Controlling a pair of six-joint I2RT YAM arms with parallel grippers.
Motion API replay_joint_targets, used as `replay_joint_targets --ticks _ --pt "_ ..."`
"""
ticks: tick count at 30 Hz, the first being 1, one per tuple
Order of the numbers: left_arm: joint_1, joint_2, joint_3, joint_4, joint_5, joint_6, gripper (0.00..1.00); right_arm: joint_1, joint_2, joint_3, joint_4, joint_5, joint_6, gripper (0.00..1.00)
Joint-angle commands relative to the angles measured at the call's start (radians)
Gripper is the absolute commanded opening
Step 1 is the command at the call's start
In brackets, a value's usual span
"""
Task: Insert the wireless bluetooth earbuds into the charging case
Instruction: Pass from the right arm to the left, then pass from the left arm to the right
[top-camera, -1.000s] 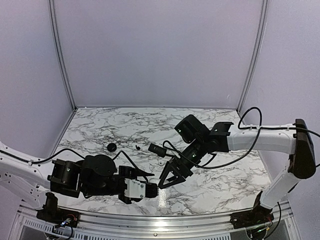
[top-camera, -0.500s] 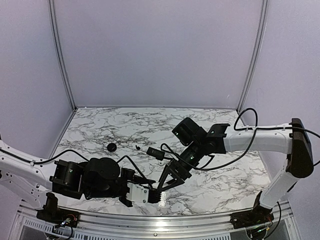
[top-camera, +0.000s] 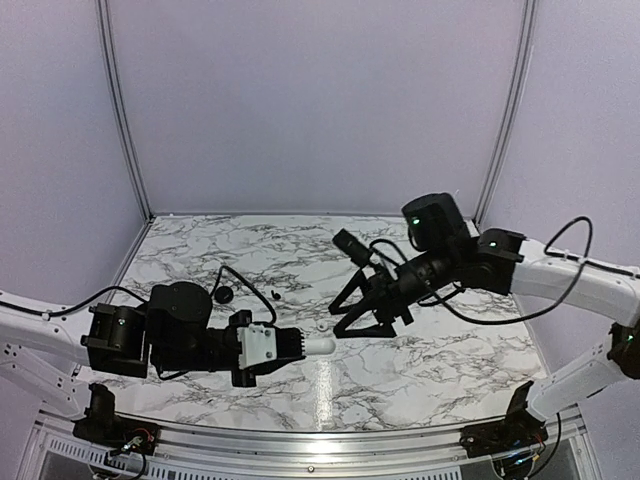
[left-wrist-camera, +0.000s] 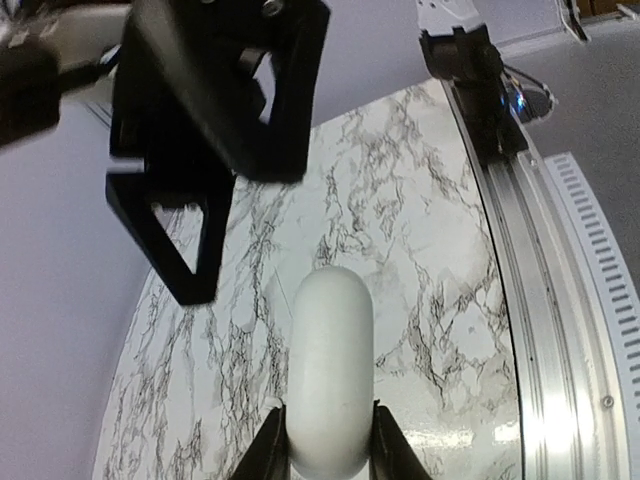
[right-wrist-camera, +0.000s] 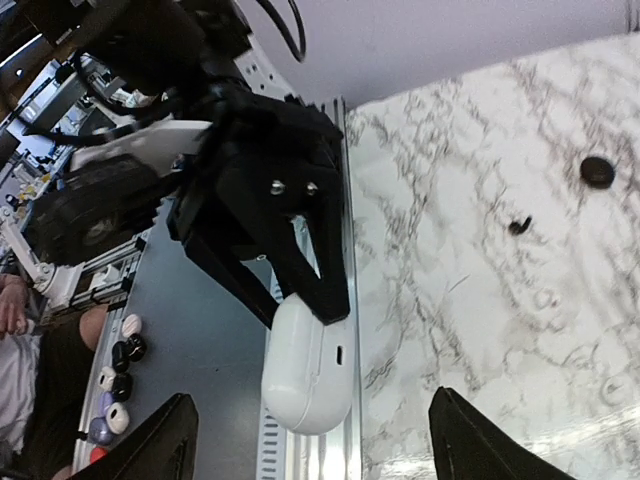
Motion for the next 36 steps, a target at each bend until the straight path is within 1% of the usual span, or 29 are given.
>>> replay_joint_targets --ticks 1,4,5,11,16,18,21,24,28,31,36 --pt "0.067 -0.07 -0.007 0.072 0.165 -0.173 0.01 -0.015 -0.166 -0.075 0.176 0.134 -0.034 0.8" --pt "0.117 -0.094 -0.004 0.103 0.256 -0.252 0.01 -0.007 -0.219 -0.11 0.2 0.149 -0.065 0.77" --pt "0.13 -0.097 0.0 0.104 0.28 -0.272 0.01 0.002 -0.233 -0.128 0.216 0.161 -0.069 0.75" --pt "0.168 -0.101 0.009 0.152 0.39 -0.395 0.01 0.076 -0.308 -0.221 0.358 0.237 -0.044 0.68" --pt "0.179 -0.092 0.005 0.214 0.41 -0.465 0.01 0.108 -0.3 -0.236 0.407 0.258 -0.044 0.61" --pt "0.181 -0.085 0.011 0.226 0.411 -0.478 0.01 0.133 -0.303 -0.251 0.431 0.288 -0.043 0.59" --pt "0.181 -0.076 0.019 0.237 0.414 -0.493 0.01 0.15 -0.302 -0.269 0.509 0.319 -0.023 0.55" --pt "0.181 -0.069 0.02 0.243 0.416 -0.504 0.01 0.159 -0.302 -0.28 0.551 0.327 -0.025 0.51" --pt "0.182 -0.06 0.023 0.244 0.417 -0.524 0.01 0.169 -0.295 -0.272 0.551 0.335 -0.036 0.45" --pt "0.182 -0.05 0.028 0.245 0.421 -0.53 0.01 0.179 -0.281 -0.26 0.528 0.339 -0.073 0.41" --pt "0.187 -0.033 0.037 0.247 0.425 -0.532 0.0 0.187 -0.27 -0.245 0.482 0.343 -0.104 0.38"
